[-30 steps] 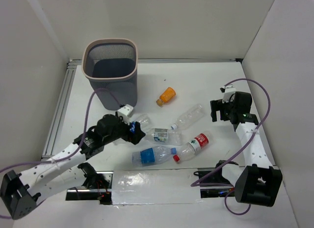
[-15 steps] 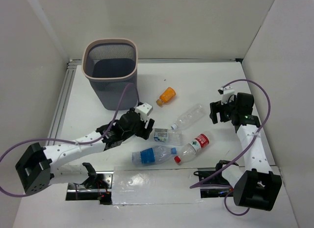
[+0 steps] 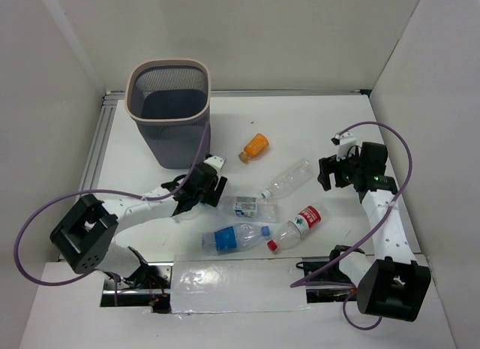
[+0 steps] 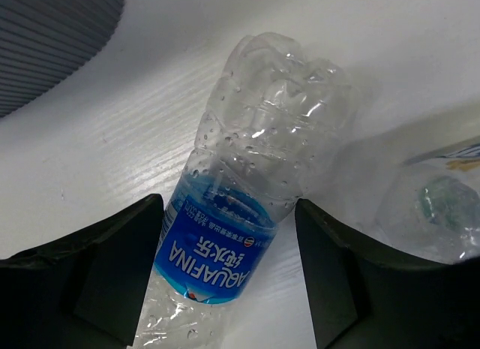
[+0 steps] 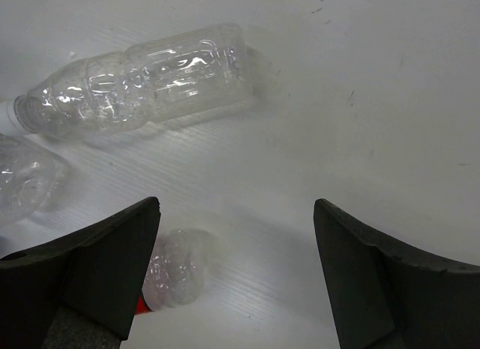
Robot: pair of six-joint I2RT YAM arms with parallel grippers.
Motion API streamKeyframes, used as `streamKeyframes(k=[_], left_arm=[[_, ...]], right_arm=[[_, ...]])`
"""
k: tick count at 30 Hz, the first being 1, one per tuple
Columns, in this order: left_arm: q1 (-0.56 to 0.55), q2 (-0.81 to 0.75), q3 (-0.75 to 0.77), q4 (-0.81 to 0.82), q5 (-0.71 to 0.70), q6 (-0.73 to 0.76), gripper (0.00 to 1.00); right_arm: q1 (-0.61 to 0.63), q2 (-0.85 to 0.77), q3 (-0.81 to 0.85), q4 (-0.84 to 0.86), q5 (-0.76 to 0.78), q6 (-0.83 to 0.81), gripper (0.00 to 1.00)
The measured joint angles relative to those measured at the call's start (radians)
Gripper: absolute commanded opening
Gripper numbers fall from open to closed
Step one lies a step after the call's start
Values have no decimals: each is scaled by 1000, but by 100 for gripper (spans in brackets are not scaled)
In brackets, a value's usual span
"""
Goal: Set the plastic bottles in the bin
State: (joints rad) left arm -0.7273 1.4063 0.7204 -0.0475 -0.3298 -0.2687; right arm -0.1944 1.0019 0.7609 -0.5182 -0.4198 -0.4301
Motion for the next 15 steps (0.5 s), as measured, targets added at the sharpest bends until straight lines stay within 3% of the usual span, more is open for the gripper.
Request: streamKeyframes(k=[11, 15], left_arm=[[27, 133, 113, 0, 77, 39, 77], [27, 162, 138, -13, 92, 56, 83]], right_arm=[[0, 11, 0, 0, -15, -3, 91], [0, 16, 0, -2, -31, -13, 96]])
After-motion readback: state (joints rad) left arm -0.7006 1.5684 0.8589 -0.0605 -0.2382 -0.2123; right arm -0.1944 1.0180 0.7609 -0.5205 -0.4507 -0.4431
